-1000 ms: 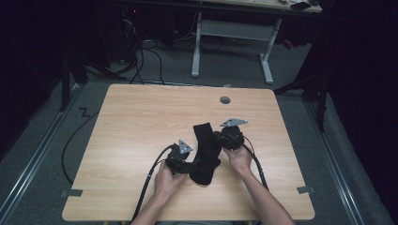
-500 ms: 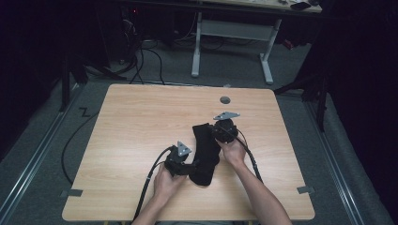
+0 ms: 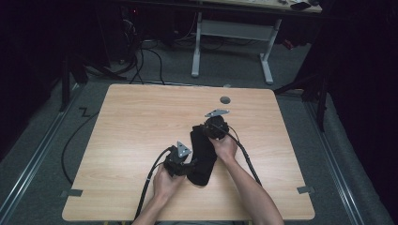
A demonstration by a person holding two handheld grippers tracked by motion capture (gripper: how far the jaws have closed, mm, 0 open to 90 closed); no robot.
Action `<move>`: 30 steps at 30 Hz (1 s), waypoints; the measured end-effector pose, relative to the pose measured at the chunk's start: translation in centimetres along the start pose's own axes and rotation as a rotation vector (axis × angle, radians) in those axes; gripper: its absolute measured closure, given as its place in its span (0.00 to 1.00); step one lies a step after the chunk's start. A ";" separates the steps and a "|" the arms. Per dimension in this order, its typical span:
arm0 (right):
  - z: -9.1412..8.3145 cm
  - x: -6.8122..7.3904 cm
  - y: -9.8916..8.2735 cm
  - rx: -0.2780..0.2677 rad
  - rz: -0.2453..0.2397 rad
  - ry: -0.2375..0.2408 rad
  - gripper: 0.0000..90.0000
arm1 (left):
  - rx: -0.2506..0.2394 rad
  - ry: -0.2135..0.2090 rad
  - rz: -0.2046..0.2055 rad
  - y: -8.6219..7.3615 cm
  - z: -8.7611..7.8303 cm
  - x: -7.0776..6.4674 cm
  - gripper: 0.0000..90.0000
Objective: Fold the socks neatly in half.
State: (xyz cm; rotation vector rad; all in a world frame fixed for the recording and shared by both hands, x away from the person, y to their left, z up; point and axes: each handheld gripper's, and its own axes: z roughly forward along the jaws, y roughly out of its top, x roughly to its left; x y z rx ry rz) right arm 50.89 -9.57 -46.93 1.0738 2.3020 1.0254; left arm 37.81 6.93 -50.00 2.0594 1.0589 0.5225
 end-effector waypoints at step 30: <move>-4.4 1.9 -7.1 0.010 -0.041 0.076 0.82 | 0.046 -0.044 -0.010 1.0 -0.9 2.0 0.68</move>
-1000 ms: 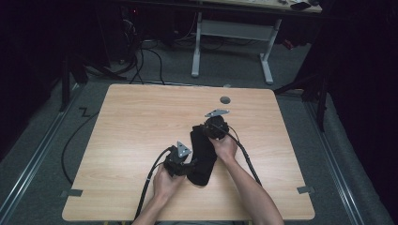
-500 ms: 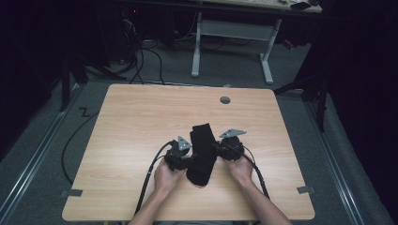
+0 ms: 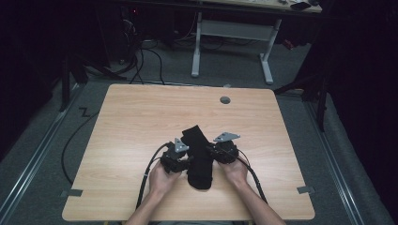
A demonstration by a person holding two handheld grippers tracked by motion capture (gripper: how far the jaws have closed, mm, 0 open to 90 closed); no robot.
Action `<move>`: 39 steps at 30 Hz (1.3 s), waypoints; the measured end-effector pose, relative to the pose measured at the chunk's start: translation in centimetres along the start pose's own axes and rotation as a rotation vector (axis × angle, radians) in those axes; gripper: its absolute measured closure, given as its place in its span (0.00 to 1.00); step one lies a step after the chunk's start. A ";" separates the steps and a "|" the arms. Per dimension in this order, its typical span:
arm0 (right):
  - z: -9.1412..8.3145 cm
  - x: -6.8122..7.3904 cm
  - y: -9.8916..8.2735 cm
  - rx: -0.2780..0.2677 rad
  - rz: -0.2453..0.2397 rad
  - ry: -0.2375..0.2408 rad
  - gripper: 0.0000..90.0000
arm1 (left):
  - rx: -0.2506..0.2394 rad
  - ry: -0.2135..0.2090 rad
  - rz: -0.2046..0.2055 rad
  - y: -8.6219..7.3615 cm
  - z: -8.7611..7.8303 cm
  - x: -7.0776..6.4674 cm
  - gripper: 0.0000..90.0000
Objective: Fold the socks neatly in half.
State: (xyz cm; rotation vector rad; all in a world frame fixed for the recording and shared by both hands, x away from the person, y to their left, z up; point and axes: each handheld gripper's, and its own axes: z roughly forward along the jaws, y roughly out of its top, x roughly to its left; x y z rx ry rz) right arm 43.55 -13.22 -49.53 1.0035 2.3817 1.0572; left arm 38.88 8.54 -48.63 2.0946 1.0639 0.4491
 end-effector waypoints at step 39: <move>-0.6 1.2 -1.1 0.050 -0.030 0.046 0.89 | 0.067 0.133 -0.136 3.6 4.9 5.5 0.59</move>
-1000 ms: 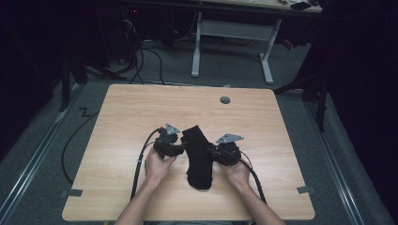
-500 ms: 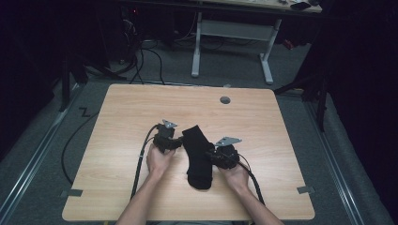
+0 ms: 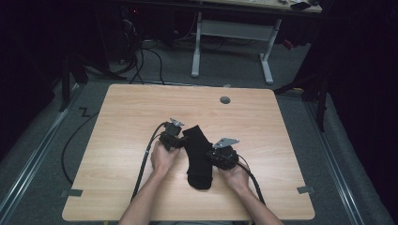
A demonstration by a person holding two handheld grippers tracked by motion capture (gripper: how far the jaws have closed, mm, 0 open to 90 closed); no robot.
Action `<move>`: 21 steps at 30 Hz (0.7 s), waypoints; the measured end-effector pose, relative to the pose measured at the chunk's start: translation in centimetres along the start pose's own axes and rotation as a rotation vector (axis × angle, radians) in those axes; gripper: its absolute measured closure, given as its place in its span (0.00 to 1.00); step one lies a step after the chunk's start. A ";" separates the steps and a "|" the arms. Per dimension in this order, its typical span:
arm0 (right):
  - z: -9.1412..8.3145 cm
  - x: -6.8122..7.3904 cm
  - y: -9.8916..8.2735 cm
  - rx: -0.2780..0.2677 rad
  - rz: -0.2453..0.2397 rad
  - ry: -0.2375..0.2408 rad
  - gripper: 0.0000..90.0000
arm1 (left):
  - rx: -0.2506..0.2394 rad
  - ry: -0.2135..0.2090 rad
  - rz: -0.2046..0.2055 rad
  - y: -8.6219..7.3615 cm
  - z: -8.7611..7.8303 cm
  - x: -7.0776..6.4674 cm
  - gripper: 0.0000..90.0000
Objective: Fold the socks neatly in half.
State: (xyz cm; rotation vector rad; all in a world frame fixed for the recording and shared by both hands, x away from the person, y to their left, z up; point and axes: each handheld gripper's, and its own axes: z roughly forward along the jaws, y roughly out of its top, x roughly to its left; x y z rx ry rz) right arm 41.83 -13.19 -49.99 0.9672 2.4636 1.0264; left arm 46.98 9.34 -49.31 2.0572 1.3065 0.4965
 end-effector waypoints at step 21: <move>-1.5 0.5 0.4 -0.062 -0.028 -0.019 0.96 | -0.101 -0.038 0.111 1.1 -2.4 -0.9 0.94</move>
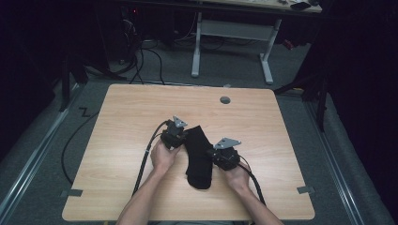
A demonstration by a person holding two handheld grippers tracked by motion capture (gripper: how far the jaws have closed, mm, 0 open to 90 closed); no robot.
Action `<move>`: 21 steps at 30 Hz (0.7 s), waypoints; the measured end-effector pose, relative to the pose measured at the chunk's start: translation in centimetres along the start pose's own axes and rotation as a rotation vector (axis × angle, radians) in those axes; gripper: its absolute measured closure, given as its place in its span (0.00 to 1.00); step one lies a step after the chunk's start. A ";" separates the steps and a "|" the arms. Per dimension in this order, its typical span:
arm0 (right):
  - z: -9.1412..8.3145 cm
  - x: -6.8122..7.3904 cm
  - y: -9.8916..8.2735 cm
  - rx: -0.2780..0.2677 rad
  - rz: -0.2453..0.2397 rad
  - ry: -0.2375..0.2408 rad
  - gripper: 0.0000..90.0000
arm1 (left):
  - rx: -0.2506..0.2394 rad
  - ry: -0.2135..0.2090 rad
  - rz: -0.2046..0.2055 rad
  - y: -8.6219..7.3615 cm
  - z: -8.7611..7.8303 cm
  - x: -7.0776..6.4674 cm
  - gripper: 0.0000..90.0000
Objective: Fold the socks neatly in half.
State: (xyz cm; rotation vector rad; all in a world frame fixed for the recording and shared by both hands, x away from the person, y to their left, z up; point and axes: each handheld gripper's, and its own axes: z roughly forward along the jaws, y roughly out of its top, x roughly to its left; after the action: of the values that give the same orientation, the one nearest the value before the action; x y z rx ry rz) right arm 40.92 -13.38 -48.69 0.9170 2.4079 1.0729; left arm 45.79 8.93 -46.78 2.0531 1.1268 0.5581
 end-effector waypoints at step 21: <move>-0.3 -2.2 0.9 -0.006 0.070 -0.017 0.96 | -0.017 0.031 -0.043 1.0 1.7 0.4 0.93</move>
State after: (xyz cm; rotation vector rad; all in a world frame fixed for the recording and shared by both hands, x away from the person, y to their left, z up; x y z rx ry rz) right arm 42.73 -14.59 -47.72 1.0113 2.3731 1.0922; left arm 47.64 8.22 -47.09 2.0075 1.1779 0.5774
